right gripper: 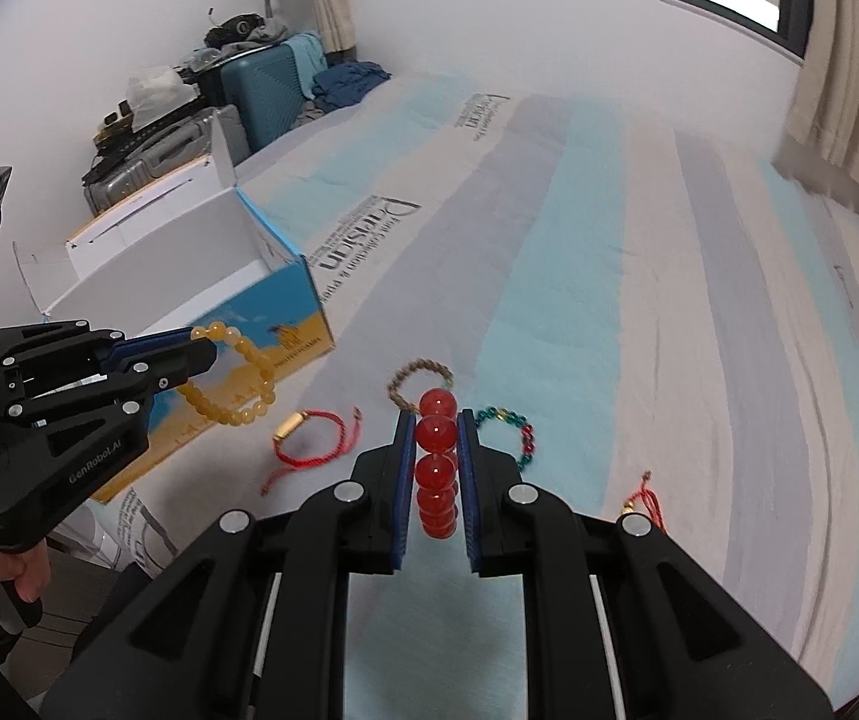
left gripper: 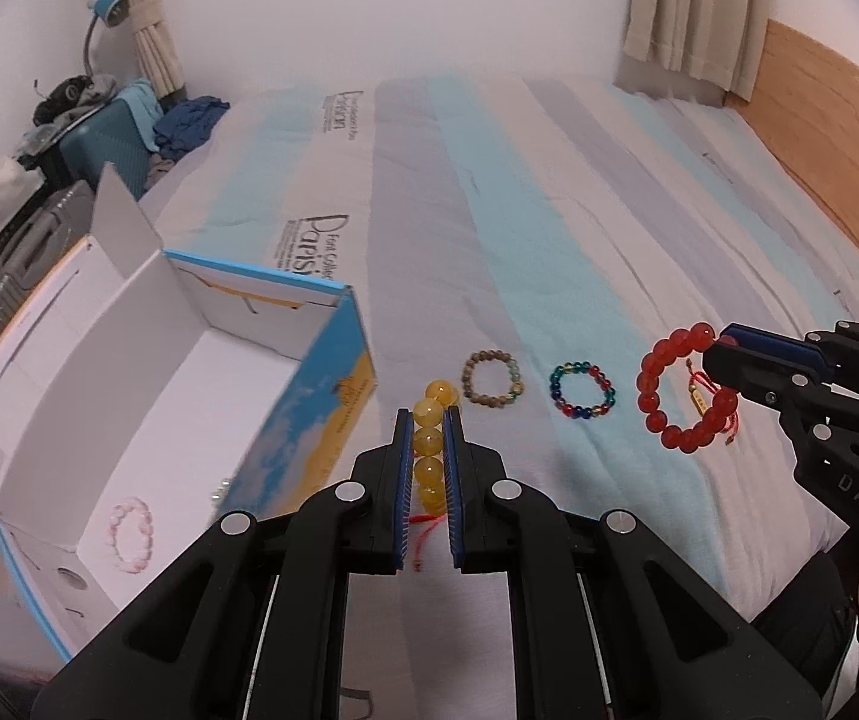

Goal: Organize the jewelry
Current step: 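Lift both bracelets and carry them with both tools over the cardboard box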

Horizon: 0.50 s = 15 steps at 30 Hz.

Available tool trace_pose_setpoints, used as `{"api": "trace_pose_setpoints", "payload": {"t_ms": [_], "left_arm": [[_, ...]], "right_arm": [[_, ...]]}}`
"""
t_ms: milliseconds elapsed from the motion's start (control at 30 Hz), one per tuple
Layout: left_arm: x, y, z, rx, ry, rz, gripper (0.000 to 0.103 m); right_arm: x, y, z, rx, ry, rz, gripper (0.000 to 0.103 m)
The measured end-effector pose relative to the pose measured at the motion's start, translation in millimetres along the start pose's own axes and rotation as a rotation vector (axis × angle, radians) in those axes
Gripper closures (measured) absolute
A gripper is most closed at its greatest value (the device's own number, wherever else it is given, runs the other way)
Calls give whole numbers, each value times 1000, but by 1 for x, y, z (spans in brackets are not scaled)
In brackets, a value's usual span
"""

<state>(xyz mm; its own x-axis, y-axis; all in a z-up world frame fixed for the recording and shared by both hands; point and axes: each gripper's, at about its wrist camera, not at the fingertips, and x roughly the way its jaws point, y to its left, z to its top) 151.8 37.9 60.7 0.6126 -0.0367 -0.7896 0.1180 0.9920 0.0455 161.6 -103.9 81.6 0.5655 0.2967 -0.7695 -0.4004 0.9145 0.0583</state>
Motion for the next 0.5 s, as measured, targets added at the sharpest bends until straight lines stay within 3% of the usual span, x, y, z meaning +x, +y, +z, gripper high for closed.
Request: {"api": "trace_pose_setpoints", "payload": {"t_ms": [500], "left_arm": [[-35,66,-3,-73,-32,65,94]], "right_arm": [[-2,69,40,-92,-38,61,90]]}}
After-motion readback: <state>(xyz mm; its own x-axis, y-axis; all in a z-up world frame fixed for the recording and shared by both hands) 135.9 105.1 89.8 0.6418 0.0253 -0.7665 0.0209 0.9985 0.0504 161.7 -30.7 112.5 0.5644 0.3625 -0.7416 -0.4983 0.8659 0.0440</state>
